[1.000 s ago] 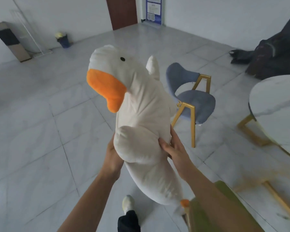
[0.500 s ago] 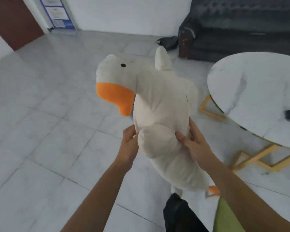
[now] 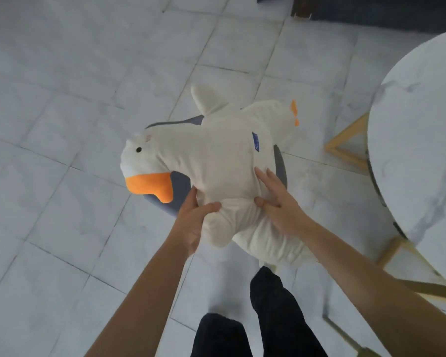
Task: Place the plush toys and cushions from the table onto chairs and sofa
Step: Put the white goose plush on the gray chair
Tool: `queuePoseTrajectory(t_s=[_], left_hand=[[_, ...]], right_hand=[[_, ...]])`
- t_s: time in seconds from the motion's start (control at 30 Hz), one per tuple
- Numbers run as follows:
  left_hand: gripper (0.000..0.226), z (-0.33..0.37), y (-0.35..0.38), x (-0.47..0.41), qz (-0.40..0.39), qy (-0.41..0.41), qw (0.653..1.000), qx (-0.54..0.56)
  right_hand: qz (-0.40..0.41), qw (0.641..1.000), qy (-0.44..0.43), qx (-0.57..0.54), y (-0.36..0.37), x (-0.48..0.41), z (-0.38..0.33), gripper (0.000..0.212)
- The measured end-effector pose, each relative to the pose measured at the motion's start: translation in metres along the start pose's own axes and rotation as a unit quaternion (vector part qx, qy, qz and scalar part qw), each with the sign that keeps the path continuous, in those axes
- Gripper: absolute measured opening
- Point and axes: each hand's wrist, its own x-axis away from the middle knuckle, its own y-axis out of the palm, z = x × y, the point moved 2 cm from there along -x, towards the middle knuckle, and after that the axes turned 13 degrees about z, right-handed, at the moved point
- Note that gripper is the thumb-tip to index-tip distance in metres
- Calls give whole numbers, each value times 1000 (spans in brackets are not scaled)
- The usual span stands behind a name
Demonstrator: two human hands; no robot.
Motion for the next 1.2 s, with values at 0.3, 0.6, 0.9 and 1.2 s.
queuePoseTrajectory(t_s=[0.3, 0.6, 0.9, 1.2], left_hand=[[54, -77, -23, -170, 139, -77, 980, -121], [75, -105, -25, -189, 181, -24, 921, -345], [57, -110, -29, -149, 200, 121, 880, -413], [52, -60, 26, -198, 93, 446, 642, -617]], right_hand=[[-42, 994, 75, 65, 105, -131, 122, 59], [-39, 977, 133, 163, 150, -156, 186, 70], [-80, 988, 47, 126, 173, -159, 184, 65], [-135, 971, 44, 191, 153, -144, 201, 77]])
